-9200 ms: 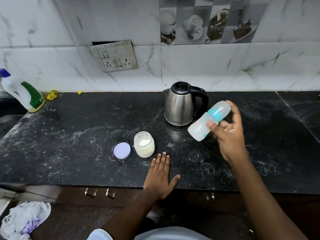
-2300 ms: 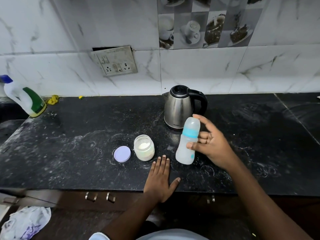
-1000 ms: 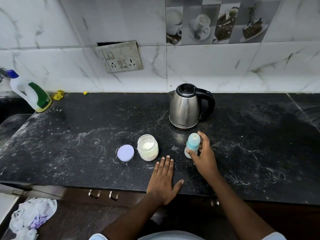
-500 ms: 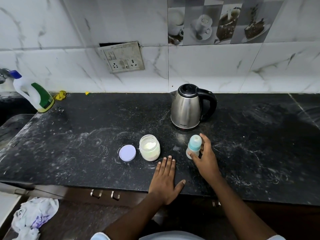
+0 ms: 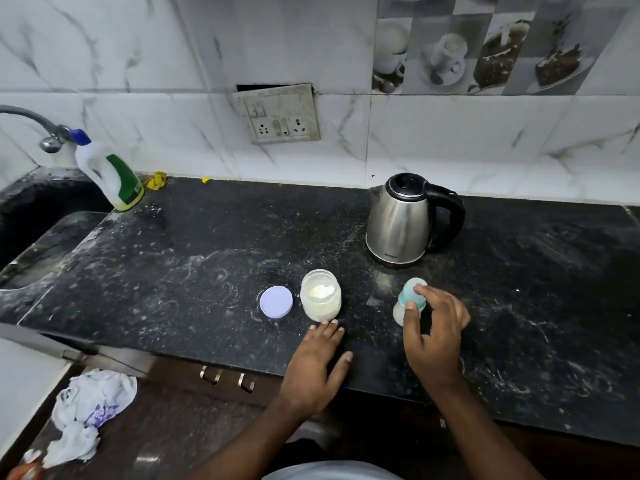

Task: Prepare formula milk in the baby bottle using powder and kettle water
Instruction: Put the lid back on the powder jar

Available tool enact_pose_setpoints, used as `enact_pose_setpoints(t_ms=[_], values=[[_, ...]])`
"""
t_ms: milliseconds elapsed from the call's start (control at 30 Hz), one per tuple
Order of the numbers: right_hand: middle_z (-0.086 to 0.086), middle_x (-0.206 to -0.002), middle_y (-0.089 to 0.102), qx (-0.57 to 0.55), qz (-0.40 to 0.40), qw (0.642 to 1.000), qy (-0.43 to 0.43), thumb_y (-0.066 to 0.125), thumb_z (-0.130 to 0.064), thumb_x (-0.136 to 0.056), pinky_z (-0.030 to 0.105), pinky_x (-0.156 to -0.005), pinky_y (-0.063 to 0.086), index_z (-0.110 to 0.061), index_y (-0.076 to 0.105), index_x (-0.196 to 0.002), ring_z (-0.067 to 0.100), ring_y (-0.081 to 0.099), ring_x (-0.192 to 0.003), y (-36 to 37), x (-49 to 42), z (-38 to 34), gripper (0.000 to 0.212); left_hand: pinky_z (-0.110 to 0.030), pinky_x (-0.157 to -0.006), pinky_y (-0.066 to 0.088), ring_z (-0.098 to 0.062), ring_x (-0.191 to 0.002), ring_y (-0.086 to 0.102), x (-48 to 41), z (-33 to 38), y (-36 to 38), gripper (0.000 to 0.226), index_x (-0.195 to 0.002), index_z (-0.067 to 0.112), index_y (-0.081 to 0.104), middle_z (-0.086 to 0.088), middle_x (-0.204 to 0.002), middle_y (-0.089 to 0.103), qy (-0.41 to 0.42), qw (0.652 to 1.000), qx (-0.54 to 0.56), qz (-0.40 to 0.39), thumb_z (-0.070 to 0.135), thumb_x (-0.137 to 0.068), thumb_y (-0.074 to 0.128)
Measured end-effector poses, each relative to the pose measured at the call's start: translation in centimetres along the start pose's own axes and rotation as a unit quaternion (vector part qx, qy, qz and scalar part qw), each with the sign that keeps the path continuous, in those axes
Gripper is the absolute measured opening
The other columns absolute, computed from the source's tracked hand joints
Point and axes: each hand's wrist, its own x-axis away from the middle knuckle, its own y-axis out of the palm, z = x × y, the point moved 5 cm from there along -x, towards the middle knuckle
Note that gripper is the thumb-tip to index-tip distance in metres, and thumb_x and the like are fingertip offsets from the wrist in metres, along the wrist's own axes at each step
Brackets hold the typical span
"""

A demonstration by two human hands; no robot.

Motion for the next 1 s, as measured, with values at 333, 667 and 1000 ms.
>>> enact_pose_setpoints(t_ms=[333, 667, 1000], values=[[-0.016, -0.087, 0.059, -0.201, -0.179, 0.955, 0.122, 0.065, -0.021, -0.099, 0.032, -0.077, 0.054, -0.025, 0.066, -0.121, 0.012, 0.062, -0.081, 7.2, 0.7, -1.9, 0.022, -0.056, -0.107, 0.040, -0.041, -0.133, 0.051, -3.8, -10.2, -9.3, 0.048, -0.136, 0.012, 0.059, -0.012, -0.152, 0.051, -0.247, 0.961, -0.115, 0.053, 0.041, -0.098, 0.068], [-0.007, -0.074, 0.063, -0.229, -0.210, 0.912, 0.267, 0.071, -0.010, -0.097, 0.035, -0.066, 0.051, -0.039, 0.070, -0.106, 0.009, 0.056, -0.067, 11.2, 2.4, -1.8, 0.030, -0.058, -0.123, 0.027, -0.038, -0.149, 0.037, -8.4, -12.3, -8.9, 0.101, -0.172, 0.023, 0.012, -0.009, -0.167, 0.041, -0.235, 0.954, -0.135, -0.125, 0.056, -0.095, 0.068], [-0.008, -0.091, 0.065, -0.249, -0.226, 0.921, 0.194, 0.073, -0.009, -0.094, 0.030, -0.071, 0.054, -0.038, 0.067, -0.115, 0.010, 0.061, -0.077, 10.4, -0.5, -4.9, 0.036, -0.043, -0.101, 0.051, -0.030, -0.118, 0.068, -8.5, -10.6, -12.2, 0.094, -0.165, 0.016, 0.027, -0.002, -0.121, 0.070, -0.307, 0.910, 0.249, 0.126, 0.045, -0.087, 0.071]])
